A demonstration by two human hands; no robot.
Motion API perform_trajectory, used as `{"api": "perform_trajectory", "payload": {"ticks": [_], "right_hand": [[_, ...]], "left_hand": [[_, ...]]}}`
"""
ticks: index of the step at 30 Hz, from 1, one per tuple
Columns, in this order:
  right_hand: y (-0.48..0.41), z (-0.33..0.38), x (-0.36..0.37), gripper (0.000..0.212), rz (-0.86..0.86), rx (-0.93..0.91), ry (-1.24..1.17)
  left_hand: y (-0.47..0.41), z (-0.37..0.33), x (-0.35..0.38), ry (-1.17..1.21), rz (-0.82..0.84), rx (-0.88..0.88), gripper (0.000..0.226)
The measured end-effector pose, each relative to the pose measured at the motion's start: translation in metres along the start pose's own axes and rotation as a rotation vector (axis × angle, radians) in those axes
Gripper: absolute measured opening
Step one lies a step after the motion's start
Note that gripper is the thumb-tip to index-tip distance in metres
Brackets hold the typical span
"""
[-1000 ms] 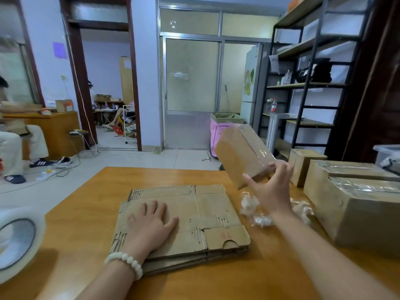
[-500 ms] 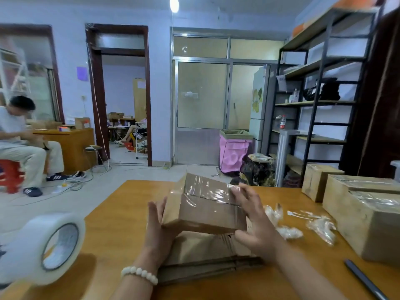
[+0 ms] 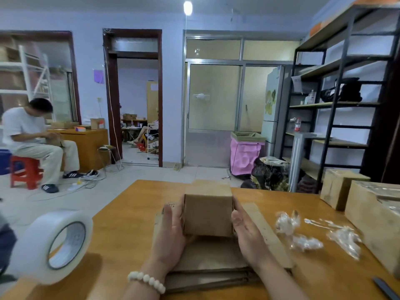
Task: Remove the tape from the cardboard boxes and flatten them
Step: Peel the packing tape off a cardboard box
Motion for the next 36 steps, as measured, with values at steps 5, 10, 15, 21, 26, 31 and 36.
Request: {"api": "perform_trajectory", "payload": {"ticks": [5,10,15,21,26,31,36], "right_hand": [[0.006,-0.013,-0.003,0.052,-0.083,-0.052,0.139],[0.018,-0.014,-0.009,0.066,-0.132,-0.078,0.257],[0.021,-0.011,-0.010,0.064,-0.200,-0.103,0.333],[0.022,-0.014,-0.008,0.059,-0.192,-0.122,0.359],[0.021,-0.018,-0.006,0.057,-0.150,-0.133,0.405],[0.021,-0.019,-0.004,0.052,-0.134,-0.144,0.402],[0.023,-0.019,-0.008,0.067,-0.188,-0.154,0.344]], "left_hand": [[-0.001,-0.005,0.023,-0.415,0.006,0.093,0.032],[-0.002,0.000,0.027,-0.554,-0.016,0.187,0.044],[-0.002,0.000,0.021,-0.551,-0.016,0.134,0.053],[-0.004,0.002,0.021,-0.485,-0.031,0.153,0.047],[-0.009,0.003,0.012,-0.332,-0.020,0.082,0.048],[-0.008,0.001,0.011,-0.297,-0.011,0.080,0.050],[-0.010,0.001,0.009,-0.298,-0.081,0.087,0.036]]}}
Point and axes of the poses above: each hand's wrist, its own y-axis away from the middle knuckle, its own x-axis out of the palm, z = x × y, the point moved 5 cm from there along -y, towards the middle knuckle, and after that the axes turned 6 degrees about -x, right-handed, at the moved point
